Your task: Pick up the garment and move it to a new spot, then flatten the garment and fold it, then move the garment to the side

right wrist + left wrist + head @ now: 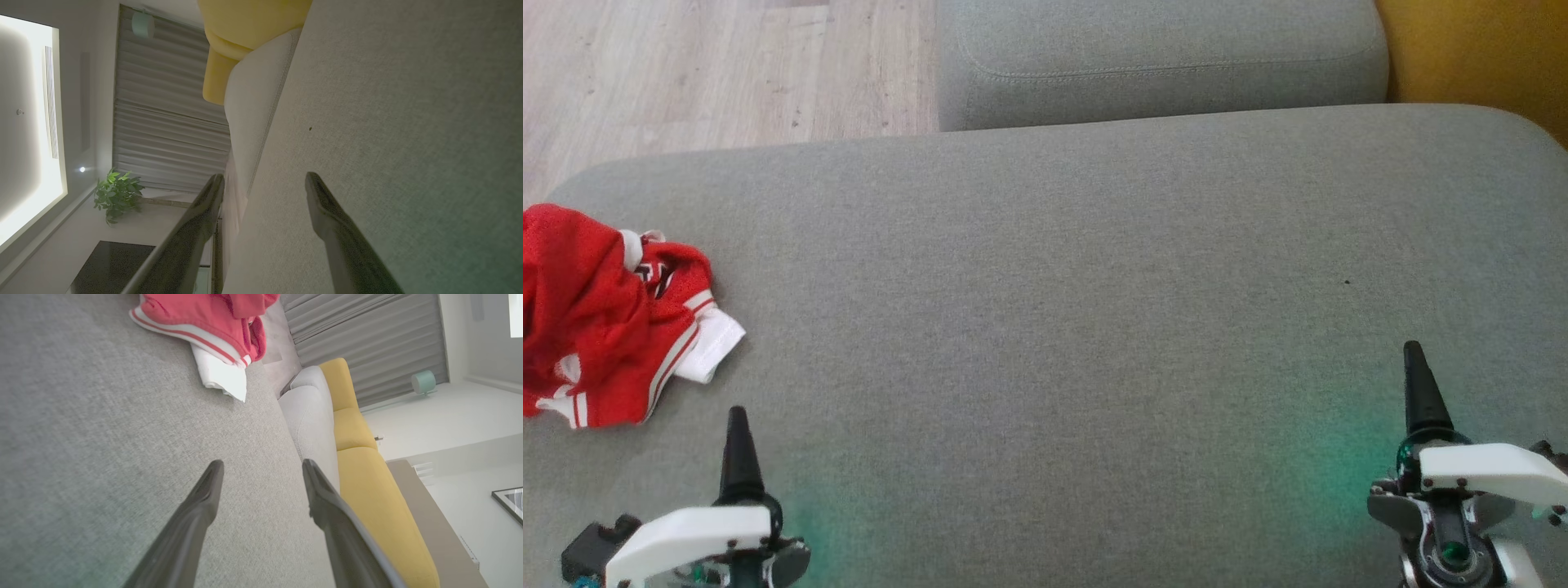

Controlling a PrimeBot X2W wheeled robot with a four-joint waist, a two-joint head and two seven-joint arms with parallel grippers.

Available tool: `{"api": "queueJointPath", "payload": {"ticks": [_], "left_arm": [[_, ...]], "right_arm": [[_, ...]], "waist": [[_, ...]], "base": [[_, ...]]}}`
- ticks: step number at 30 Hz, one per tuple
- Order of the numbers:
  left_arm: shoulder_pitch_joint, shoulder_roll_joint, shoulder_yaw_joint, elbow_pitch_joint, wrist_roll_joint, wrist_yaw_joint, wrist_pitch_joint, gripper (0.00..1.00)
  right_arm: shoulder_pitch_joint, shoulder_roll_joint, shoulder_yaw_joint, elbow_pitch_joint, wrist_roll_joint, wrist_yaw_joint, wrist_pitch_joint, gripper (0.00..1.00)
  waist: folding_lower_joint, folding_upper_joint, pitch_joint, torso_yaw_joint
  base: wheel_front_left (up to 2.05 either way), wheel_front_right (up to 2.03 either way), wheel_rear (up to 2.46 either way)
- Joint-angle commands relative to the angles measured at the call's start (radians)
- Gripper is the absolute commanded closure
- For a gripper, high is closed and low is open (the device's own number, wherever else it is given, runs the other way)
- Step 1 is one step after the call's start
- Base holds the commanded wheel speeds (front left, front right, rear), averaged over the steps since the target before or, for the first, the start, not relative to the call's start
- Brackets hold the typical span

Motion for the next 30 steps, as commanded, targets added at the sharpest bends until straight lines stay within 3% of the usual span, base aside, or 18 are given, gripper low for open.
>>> {"api": "queueJointPath", "payload": {"ticks": [1,30], "left_arm": [[-0.064,0.015,-0.001,-0.028,0.039,-0.001,-0.011,0.0],[-0.104,0.018,-0.056,0.04,0.411,0.031,-0.093,0.0]], "right_arm": [[-0.067,-0.017,0.009,-0.025,-0.037,0.0,-0.013,0.0],[-0.119,-0.016,0.075,0.055,-0.425,0.0,-0.095,0.0]], "waist": [[0.0,0.0,0.001,0.001],[0.0,0.0,0.009,0.002]], "base": [[0.0,0.0,0.0],[0.0,0.0,0.0]]}}
